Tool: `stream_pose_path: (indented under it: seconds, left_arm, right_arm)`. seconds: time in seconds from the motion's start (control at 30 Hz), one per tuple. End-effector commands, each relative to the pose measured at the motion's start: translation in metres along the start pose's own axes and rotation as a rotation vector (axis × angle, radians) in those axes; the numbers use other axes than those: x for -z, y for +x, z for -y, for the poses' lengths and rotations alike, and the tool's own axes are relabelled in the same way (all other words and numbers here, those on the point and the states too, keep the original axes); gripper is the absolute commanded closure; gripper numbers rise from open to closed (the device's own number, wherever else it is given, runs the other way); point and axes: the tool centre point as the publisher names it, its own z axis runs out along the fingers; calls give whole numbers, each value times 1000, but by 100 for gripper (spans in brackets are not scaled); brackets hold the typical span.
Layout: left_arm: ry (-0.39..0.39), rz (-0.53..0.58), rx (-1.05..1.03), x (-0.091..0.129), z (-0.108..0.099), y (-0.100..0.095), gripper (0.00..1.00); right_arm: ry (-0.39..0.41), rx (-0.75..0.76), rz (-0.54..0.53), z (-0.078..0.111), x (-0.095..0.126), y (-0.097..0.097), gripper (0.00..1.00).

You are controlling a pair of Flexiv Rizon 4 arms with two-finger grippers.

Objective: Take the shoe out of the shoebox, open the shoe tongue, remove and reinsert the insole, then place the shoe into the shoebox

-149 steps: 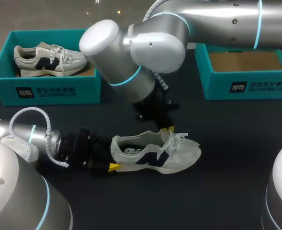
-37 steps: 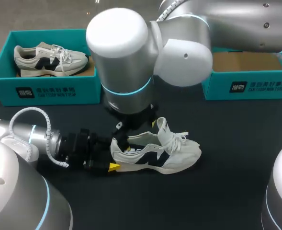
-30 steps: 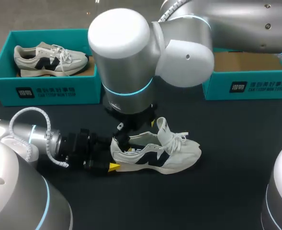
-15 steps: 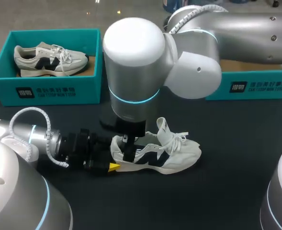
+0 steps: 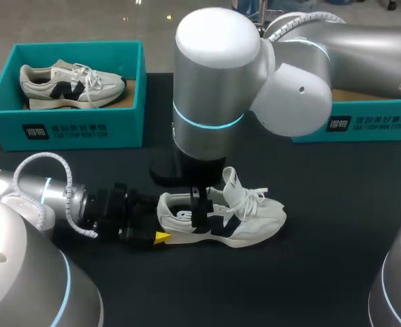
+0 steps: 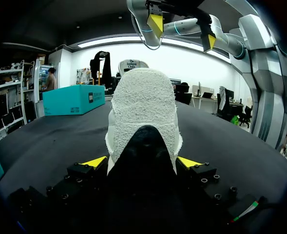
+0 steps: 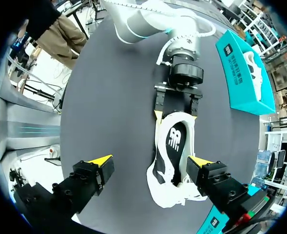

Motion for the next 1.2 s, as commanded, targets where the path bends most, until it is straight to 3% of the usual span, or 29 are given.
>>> stream_pose_path:
  seconds: [0.03, 0.1, 0.13, 0.2, 0.47, 0.83, 1.2]
  left_arm:
    - [0, 1, 0, 0, -2, 0, 100]
    - [0, 1, 0, 0, -2, 0, 100]
    - [0, 1, 0, 0, -2, 0, 100]
    - [0, 1, 0, 0, -2, 0, 100]
    - [0, 1, 0, 0, -2, 0, 100]
    - [0, 1, 0, 0, -2, 0, 100]
    - [0, 1, 0, 0, -2, 0, 100]
  right_arm:
    - [6, 19, -7, 0, -3, -2, 0]
    - [20, -14, -21, -1, -4, -4, 5]
    - [18, -11, -20, -1, -5, -5, 27]
    - [48, -29, -44, -2, -9, -11, 100]
    - [22, -23, -79, -3, -36, -28, 100]
    - [-3, -74, -84, 10, -61, -40, 100]
    - [25, -81, -94, 18, -85, -60, 100]
